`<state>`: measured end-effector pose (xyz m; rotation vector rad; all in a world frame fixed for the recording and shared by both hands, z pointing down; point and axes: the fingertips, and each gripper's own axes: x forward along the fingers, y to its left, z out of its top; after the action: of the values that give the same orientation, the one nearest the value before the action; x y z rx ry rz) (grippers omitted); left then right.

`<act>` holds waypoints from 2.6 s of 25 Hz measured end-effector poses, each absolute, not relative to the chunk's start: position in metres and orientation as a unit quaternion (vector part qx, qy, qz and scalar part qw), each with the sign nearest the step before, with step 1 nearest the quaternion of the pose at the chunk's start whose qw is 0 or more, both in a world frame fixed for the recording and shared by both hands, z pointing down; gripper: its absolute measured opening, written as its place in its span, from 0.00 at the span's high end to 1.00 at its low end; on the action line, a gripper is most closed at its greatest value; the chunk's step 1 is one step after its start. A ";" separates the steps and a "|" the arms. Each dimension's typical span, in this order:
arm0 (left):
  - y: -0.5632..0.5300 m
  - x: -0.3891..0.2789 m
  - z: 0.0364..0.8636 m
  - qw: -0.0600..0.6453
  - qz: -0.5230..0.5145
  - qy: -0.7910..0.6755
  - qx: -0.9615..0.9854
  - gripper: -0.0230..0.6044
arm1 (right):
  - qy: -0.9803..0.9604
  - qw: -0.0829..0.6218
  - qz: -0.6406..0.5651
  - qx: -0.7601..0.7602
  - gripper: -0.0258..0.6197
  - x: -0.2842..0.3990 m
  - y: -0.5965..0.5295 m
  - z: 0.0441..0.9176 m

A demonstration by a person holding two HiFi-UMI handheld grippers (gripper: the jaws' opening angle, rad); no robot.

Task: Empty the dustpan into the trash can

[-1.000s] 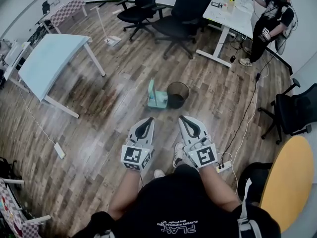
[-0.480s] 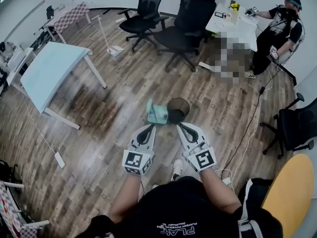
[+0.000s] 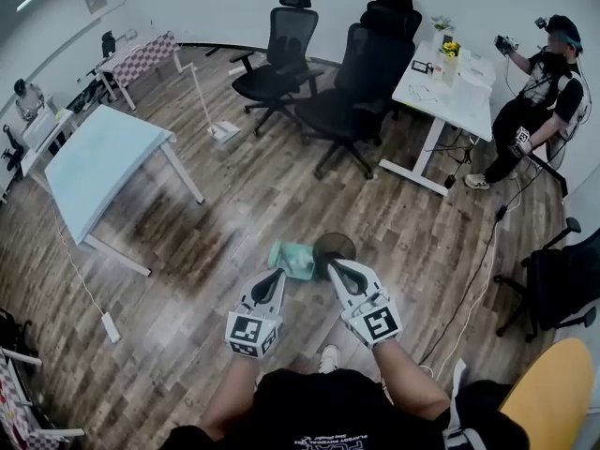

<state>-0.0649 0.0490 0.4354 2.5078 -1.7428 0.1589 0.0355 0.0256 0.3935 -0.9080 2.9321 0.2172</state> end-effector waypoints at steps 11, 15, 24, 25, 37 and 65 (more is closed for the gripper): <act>-0.003 -0.090 0.453 0.058 0.064 -0.579 0.811 0.92 | 0.956 0.034 0.052 -0.287 0.92 0.023 -0.018 0.409; -0.033 -0.107 0.451 0.046 0.070 -0.570 0.817 0.92 | 0.952 0.020 0.053 -0.301 0.92 0.013 -0.043 0.414; -0.091 -0.151 0.448 0.023 0.091 -0.530 0.843 0.92 | 0.942 0.033 0.054 -0.331 0.92 -0.043 -0.099 0.412; -0.097 -0.155 0.449 0.023 0.092 -0.525 0.846 0.92 | 0.940 0.032 0.057 -0.334 0.92 -0.049 -0.106 0.411; -0.155 -0.176 0.475 0.070 0.082 -0.515 0.851 0.92 | 0.939 0.036 0.071 -0.336 0.92 -0.087 -0.155 0.413; -0.210 -0.172 0.585 0.178 0.148 -0.551 0.802 0.92 | 0.942 -0.046 0.019 -0.333 0.92 -0.055 -0.226 0.512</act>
<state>-0.1717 -0.2096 0.5850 2.2681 -1.5590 0.4188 -0.0547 -0.2257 0.5118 -1.0771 3.0490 0.0619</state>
